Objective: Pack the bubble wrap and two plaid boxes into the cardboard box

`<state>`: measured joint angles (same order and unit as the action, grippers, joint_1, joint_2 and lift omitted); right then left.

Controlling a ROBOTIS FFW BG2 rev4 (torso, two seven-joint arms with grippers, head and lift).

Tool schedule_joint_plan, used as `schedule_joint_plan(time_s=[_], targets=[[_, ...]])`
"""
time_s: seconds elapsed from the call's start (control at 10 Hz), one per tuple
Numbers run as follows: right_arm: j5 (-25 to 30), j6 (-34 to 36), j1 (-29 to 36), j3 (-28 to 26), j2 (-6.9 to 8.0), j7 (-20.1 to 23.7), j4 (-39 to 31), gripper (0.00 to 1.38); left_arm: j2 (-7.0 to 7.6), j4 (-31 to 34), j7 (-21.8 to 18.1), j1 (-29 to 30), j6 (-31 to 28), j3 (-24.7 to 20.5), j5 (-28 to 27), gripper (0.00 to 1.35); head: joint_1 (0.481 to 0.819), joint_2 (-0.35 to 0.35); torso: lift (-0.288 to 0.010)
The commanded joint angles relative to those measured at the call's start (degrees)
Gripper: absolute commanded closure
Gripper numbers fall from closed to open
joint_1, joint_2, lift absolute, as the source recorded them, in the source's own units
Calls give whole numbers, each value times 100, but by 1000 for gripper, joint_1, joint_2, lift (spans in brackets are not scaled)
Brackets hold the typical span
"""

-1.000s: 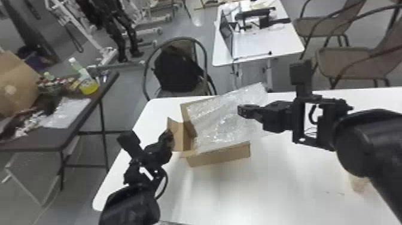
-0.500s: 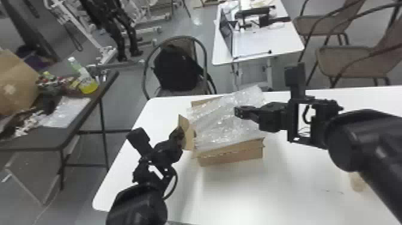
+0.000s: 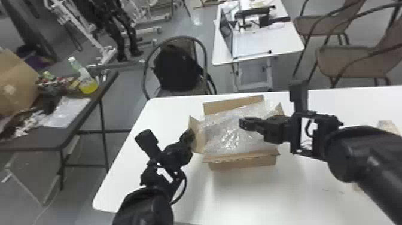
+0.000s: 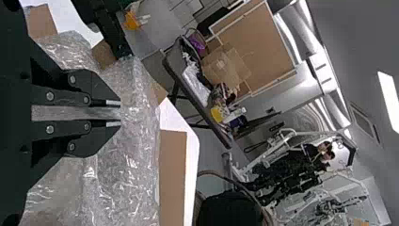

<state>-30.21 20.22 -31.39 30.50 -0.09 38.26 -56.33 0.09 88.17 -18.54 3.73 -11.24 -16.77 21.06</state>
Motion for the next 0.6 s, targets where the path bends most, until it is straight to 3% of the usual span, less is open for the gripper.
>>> schedule_joint_plan(time_s=[0.0,0.2,0.3,0.5], targets=[[147,69,1,9,14,-73,35,730,-24,25,0,40,-10,95,135,1216,695,350,-50],[120,69,27,9,14,-108,52,252,-24,60,0,31,-19,131,153,1216,695,350,-50],[59,52,62,0,14,-99,-9,87,-24,60,0,40,-19,131,161,1216,695,350,-50],[50,52,221,-115,14,-108,-493,108,-24,60,0,57,-37,113,214,1216,695,350,-50]])
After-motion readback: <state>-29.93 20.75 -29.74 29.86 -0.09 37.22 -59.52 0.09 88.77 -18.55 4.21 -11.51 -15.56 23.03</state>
